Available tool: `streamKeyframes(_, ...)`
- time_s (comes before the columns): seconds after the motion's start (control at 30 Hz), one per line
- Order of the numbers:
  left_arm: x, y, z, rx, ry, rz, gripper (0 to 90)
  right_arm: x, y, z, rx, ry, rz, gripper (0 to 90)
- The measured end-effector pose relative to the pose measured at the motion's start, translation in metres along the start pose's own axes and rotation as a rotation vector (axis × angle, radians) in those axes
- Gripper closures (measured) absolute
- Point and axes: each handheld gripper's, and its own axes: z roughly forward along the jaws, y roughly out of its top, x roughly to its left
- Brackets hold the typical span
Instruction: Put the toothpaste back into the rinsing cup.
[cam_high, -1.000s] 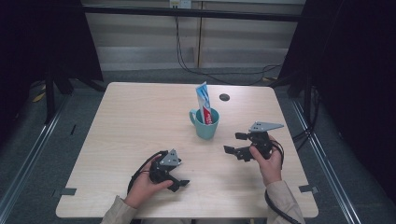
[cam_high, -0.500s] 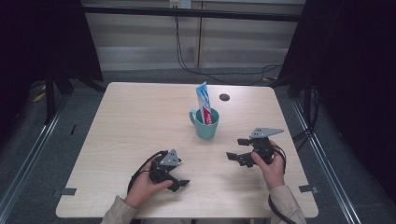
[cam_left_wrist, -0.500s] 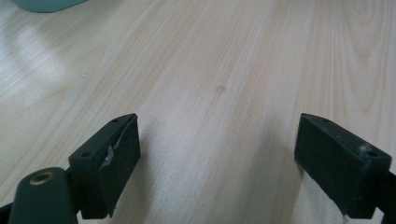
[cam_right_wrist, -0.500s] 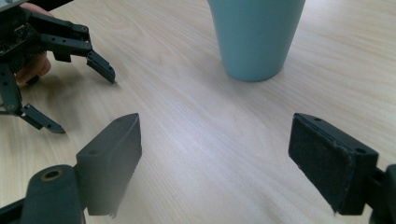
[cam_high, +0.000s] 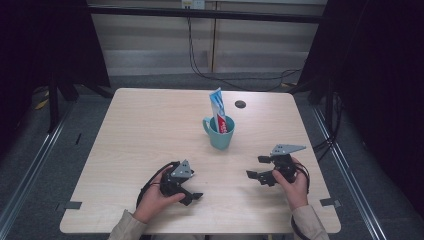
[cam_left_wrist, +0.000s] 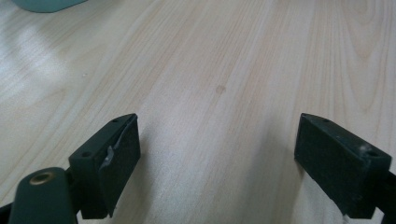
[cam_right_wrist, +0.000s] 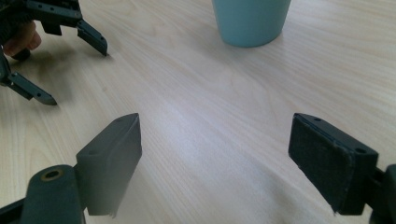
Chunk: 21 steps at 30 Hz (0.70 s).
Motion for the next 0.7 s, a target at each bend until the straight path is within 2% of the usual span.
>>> streamKeyframes(0.27,0.000,0.000,0.000,0.001,0.002,0.000,14.1,-0.001,-0.010,0.000,0.018,-0.011,0.001,17.3)
streamKeyframes(0.43,0.000,0.000,0.000,0.001,0.001,0.000,14.1,-0.001,-0.017,0.002,0.053,-0.029,-0.015,17.3)
streamKeyframes(0.7,0.000,0.000,0.000,0.002,0.002,-0.001,14.1,-0.001,-0.022,0.003,0.069,-0.042,-0.030,17.2)
